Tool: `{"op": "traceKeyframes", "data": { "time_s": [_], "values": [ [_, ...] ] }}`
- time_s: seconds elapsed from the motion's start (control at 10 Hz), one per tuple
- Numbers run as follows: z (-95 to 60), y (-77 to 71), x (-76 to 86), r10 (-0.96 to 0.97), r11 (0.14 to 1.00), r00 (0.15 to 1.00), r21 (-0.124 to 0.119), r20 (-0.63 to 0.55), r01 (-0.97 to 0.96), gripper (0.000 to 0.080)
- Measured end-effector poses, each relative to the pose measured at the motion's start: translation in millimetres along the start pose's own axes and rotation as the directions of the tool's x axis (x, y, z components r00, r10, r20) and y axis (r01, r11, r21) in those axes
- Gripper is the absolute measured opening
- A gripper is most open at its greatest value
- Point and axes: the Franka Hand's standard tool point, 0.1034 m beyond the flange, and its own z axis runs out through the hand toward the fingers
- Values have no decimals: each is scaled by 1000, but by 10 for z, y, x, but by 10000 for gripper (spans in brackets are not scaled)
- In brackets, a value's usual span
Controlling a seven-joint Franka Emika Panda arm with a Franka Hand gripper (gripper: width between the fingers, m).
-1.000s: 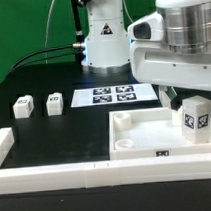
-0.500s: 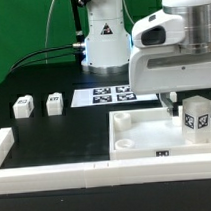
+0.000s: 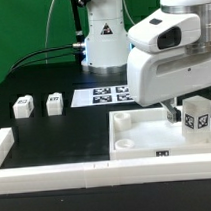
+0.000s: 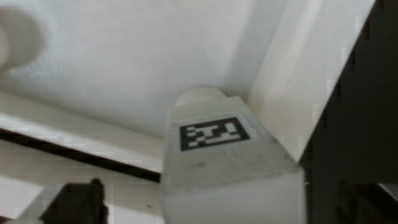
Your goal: Assemble one leg
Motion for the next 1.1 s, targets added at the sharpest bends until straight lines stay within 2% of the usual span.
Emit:
{"op": "traceKeyframes", "data": {
  "time_s": [0.1,0.2,0.3,0.4,0.5,0.9,1.1],
  "values": [
    [0,1,0,0,1000,1000,0,0,0,649],
    [0,1,0,0,1000,1000,0,0,0,559],
    [0,1,0,0,1000,1000,0,0,0,559],
    [0,1,0,0,1000,1000,0,0,0,359],
    [0,7,-1,0,1000,1000,-1,0,0,291],
    [0,8,-1,60,998,998,0,0,-60,291],
    [0,12,-2,249,969,969,3,-1,-249,291]
  ]
}}
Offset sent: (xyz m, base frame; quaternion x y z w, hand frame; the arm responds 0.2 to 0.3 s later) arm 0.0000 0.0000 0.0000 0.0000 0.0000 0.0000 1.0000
